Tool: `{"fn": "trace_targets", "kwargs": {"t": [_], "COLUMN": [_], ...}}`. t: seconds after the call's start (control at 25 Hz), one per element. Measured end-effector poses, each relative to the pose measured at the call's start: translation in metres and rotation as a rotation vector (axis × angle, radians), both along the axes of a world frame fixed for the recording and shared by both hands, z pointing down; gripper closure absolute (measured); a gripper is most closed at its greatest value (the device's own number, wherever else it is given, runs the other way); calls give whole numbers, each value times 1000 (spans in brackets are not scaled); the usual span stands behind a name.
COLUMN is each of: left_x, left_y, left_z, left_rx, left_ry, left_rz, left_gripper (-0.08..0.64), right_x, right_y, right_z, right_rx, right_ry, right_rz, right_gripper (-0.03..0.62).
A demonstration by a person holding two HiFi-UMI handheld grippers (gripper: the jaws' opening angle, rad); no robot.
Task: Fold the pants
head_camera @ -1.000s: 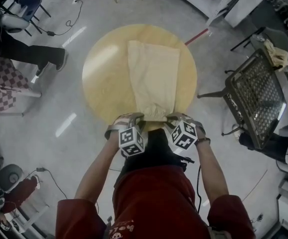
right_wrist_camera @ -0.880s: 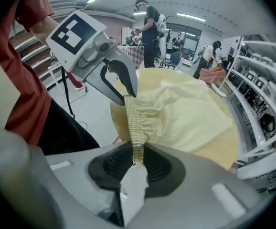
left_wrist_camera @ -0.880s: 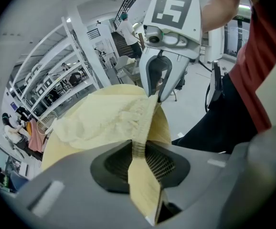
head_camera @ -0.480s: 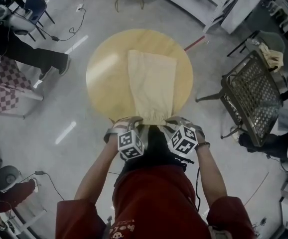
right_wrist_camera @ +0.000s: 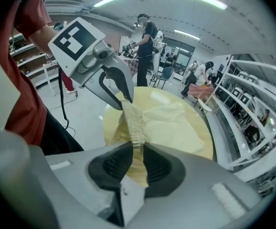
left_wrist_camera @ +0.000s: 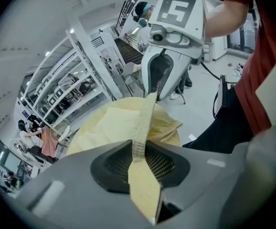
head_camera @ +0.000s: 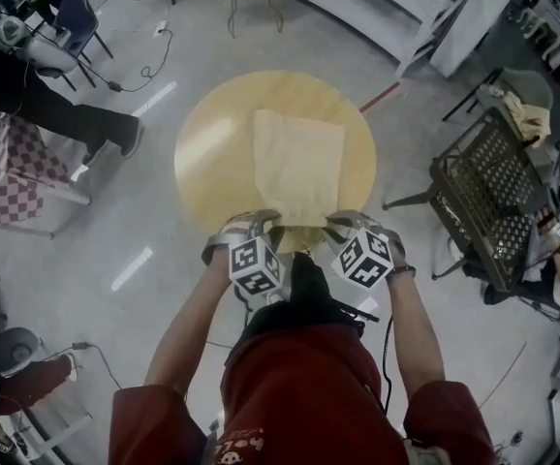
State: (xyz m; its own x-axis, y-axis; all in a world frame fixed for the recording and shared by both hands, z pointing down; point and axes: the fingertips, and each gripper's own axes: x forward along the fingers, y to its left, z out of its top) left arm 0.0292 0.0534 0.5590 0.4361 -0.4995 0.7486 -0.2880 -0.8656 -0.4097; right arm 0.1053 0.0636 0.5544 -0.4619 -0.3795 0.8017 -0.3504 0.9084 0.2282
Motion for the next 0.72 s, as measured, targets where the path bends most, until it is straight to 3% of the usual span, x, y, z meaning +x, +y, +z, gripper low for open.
{"fn": "trace_targets", "kwargs": {"t": [0.72], "left_x": [3], "left_y": [-88], "left_z": [-27], "left_rx": [-25], "left_ry": [5], "left_rz": [7], "left_gripper": [469], "right_x": [2], "right_y": [-82], "right_z": [-17], "right_rx": [12], "right_ry": [-42], "right_rz": [48], "right_gripper": [520]}}
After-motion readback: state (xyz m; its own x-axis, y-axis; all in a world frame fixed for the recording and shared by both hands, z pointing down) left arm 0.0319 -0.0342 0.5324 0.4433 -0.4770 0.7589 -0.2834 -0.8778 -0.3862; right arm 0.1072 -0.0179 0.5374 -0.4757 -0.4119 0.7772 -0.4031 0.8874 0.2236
